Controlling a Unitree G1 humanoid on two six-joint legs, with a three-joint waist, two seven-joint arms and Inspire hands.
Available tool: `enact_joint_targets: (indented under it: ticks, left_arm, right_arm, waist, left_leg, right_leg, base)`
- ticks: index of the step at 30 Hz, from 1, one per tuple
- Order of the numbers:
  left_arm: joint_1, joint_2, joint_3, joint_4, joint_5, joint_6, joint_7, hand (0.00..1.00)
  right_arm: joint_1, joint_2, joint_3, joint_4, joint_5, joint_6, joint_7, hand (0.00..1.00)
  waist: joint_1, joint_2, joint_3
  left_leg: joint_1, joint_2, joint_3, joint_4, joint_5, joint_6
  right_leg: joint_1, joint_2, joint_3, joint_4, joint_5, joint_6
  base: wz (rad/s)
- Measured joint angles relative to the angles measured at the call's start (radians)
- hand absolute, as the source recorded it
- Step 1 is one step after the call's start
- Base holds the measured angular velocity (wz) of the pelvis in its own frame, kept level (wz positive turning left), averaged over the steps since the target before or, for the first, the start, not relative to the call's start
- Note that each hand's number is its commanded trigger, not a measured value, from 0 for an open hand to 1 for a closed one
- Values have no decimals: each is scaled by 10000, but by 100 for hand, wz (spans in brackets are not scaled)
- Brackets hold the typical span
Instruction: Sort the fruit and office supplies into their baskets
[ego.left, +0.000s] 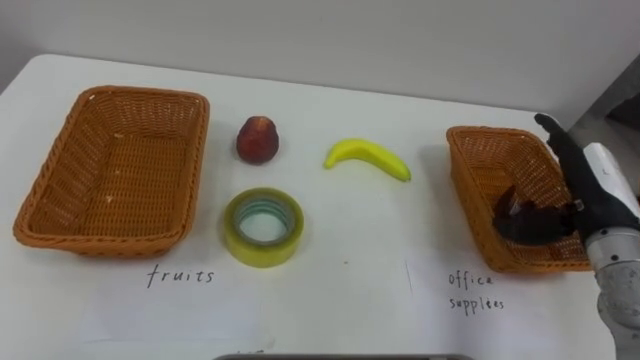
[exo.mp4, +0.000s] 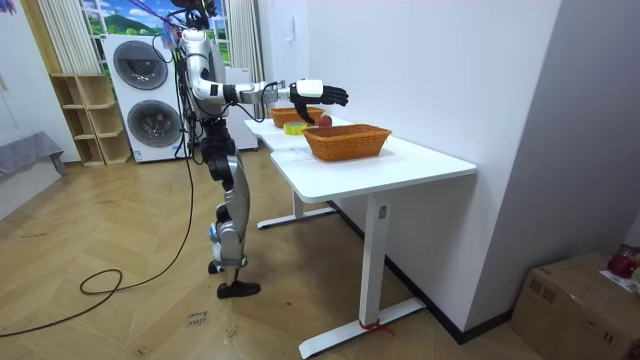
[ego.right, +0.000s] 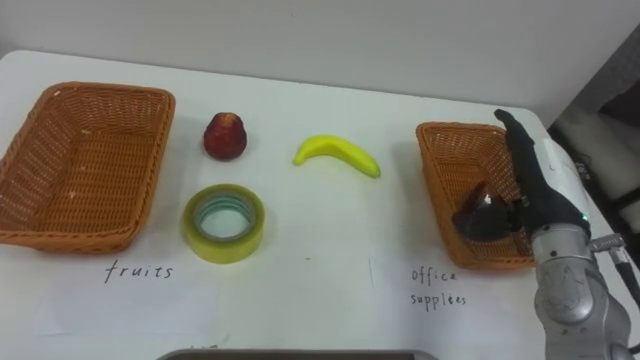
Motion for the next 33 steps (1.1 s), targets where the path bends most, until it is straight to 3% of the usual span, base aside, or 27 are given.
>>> enact_joint_targets:
  ticks: [28,33]
  left_arm:
    - [-89,10,-50,17,-44,-27,143,0]
    - [-145,7,-126,27,-133,-87,304,0]
  right_arm:
    - [-59,0,-20,-46,340,-28,-283,0]
    - [-672,-3,-20,-262,767,-49,-405,0]
  waist:
    - [-5,15,0]
    - [-18,32,17]
  left_leg:
    - [41,4,-6,7,2,1]
    - [18,-5,-12,6,0,1]
  right_leg:
    - [50,-15,-10,39,1,-1]
    - [0,-11,3,130,0,0]
  base:
    - [0]
    - [0]
